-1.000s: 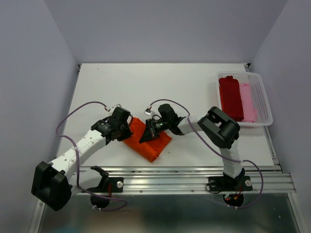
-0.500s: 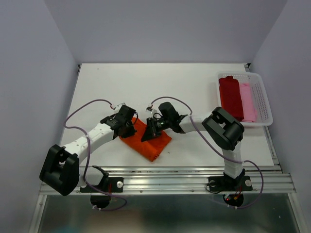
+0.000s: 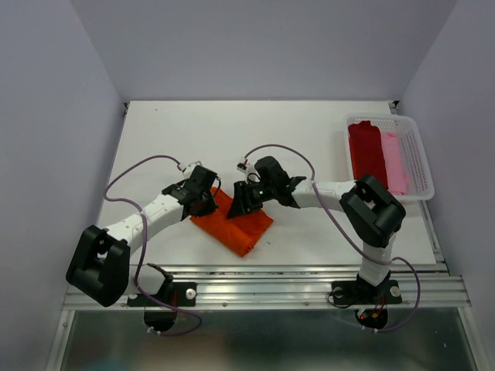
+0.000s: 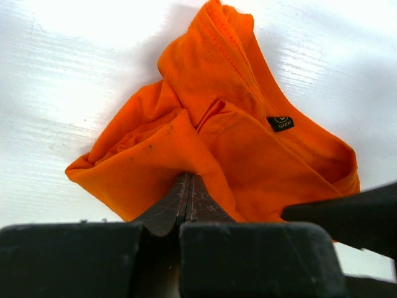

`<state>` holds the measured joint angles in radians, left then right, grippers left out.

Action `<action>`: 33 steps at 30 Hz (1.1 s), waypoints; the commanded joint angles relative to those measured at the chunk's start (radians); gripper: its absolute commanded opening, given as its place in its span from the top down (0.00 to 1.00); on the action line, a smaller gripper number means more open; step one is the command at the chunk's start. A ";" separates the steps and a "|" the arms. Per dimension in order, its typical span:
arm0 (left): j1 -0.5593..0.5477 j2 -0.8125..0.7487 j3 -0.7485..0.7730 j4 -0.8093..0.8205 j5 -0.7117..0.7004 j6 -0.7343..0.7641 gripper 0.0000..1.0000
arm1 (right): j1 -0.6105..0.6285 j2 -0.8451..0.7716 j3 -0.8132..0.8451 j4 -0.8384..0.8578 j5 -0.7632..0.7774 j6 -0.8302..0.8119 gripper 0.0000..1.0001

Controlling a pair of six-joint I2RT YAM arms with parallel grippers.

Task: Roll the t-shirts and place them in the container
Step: Roll the T-shirt to the center of the board.

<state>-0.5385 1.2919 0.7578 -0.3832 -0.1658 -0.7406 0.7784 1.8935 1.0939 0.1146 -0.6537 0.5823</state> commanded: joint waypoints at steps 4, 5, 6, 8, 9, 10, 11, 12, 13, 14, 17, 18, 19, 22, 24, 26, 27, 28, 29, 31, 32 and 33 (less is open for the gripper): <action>0.012 0.040 -0.035 0.055 -0.009 0.021 1.00 | -0.007 -0.174 0.037 -0.112 0.141 -0.098 0.43; 0.014 0.044 -0.037 0.058 -0.009 0.023 1.00 | 0.002 -0.191 0.034 -0.112 0.149 -0.102 0.47; 0.015 0.052 -0.037 0.061 -0.006 0.024 1.00 | 0.025 -0.221 0.026 -0.153 0.157 -0.120 0.51; 0.015 0.063 -0.034 0.066 -0.006 0.027 1.00 | 0.053 -0.240 0.021 -0.173 0.181 -0.136 0.76; 0.017 0.064 -0.034 0.066 -0.008 0.029 1.00 | 0.067 -0.244 0.011 -0.182 0.181 -0.139 0.83; 0.020 0.069 -0.031 0.067 -0.008 0.033 1.00 | 0.094 -0.244 0.005 -0.182 0.178 -0.134 0.93; 0.021 0.069 -0.029 0.067 -0.009 0.033 1.00 | 0.108 -0.241 -0.005 -0.179 0.177 -0.134 0.97; 0.023 0.070 -0.028 0.066 -0.011 0.033 1.00 | 0.122 -0.238 -0.014 -0.171 0.178 -0.128 0.99; 0.026 0.070 -0.028 0.066 -0.009 0.037 1.00 | 0.134 -0.232 -0.032 -0.162 0.178 -0.124 0.99; 0.028 0.069 -0.025 0.064 -0.011 0.038 1.00 | 0.143 -0.212 -0.041 -0.150 0.178 -0.119 0.99; 0.034 0.067 -0.017 0.056 -0.015 0.041 1.00 | 0.144 -0.186 -0.078 -0.148 0.219 -0.113 0.99; 0.034 0.067 -0.017 0.053 -0.017 0.046 1.00 | 0.144 -0.180 -0.089 -0.148 0.244 -0.113 0.99; 0.035 0.066 -0.015 0.052 -0.018 0.046 1.00 | 0.144 -0.175 -0.107 -0.148 0.267 -0.110 0.99; 0.043 0.058 -0.012 0.044 -0.024 0.050 1.00 | 0.144 -0.160 -0.130 -0.148 0.366 -0.121 0.99; 0.044 0.053 -0.003 0.035 -0.031 0.050 1.00 | 0.144 -0.140 -0.138 -0.155 0.388 -0.134 0.99; 0.045 0.037 0.008 0.012 -0.046 0.050 1.00 | 0.144 -0.126 -0.146 -0.150 0.394 -0.144 0.99; 0.045 0.027 0.015 0.000 -0.052 0.049 1.00 | 0.144 -0.116 -0.147 -0.151 0.397 -0.153 0.99; 0.046 0.012 0.034 -0.025 -0.058 0.047 1.00 | 0.144 -0.100 -0.149 -0.150 0.399 -0.159 0.99; 0.045 -0.003 0.040 -0.034 -0.064 0.046 1.00 | 0.144 -0.096 -0.150 -0.150 0.399 -0.162 0.99; 0.045 -0.055 0.054 -0.057 -0.072 0.044 1.00 | 0.144 -0.085 -0.154 -0.150 0.397 -0.171 0.99; 0.046 -0.069 0.058 -0.072 -0.070 0.041 1.00 | 0.144 -0.082 -0.154 -0.150 0.396 -0.174 0.99; 0.045 -0.095 0.060 -0.078 -0.063 0.035 1.00 | 0.144 -0.082 -0.154 -0.147 0.388 -0.179 0.99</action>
<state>-0.5014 1.2877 0.7647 -0.3904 -0.1902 -0.7113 0.9230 1.7744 0.9588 -0.0113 -0.3187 0.4561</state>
